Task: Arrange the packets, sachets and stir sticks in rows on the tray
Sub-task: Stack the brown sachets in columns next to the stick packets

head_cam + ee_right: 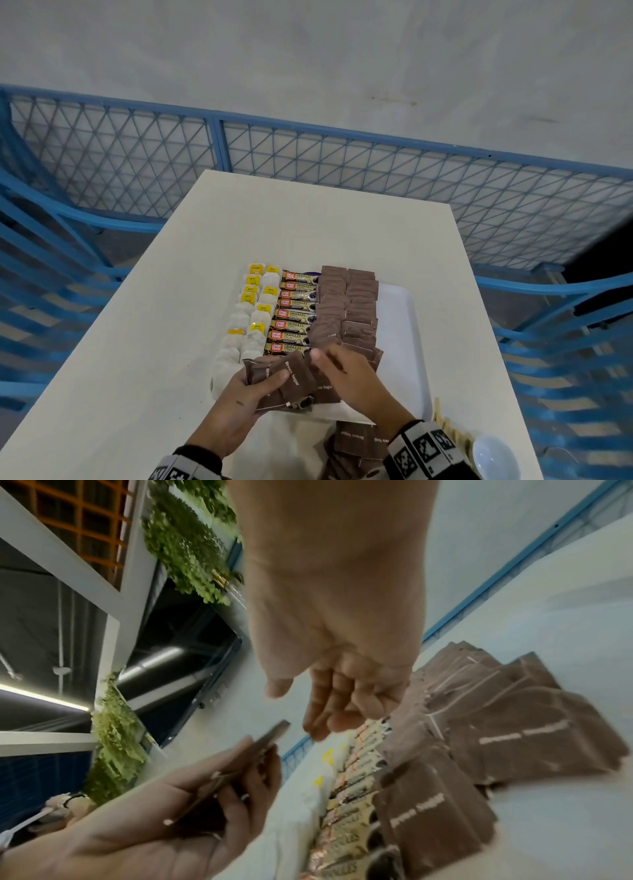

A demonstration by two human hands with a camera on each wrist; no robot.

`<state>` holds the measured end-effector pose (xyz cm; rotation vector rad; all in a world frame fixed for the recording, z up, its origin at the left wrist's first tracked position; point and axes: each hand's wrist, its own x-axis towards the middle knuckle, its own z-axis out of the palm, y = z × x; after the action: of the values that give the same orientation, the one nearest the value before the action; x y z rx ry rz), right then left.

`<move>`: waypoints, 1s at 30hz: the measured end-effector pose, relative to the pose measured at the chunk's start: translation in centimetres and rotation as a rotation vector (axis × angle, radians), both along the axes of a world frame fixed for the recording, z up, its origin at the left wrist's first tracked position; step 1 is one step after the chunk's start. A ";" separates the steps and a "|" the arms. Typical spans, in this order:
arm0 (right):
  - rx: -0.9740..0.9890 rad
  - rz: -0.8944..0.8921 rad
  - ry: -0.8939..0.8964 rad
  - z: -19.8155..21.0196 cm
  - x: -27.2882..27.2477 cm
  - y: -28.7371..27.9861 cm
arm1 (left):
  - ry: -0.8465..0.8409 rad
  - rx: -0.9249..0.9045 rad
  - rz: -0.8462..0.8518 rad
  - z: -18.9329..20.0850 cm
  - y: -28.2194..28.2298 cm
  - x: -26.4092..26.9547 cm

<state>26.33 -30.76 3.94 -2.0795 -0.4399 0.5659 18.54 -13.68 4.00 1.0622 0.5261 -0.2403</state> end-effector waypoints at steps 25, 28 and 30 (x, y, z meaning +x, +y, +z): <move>-0.292 -0.170 -0.049 -2.9 2.2 -6.5 | 0.012 0.022 -0.034 -1.1 0.2 0.0; -0.306 -0.207 -0.089 -3.8 2.1 -6.1 | 0.003 0.054 -0.046 -1.1 0.2 0.1; -0.345 -0.213 -0.131 -4.3 2.0 -6.1 | -0.013 0.067 -0.056 -1.0 0.2 0.1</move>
<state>28.33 -36.82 -0.40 -2.4665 -0.1997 0.4008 18.60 -13.50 2.95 1.1435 0.4963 -0.2664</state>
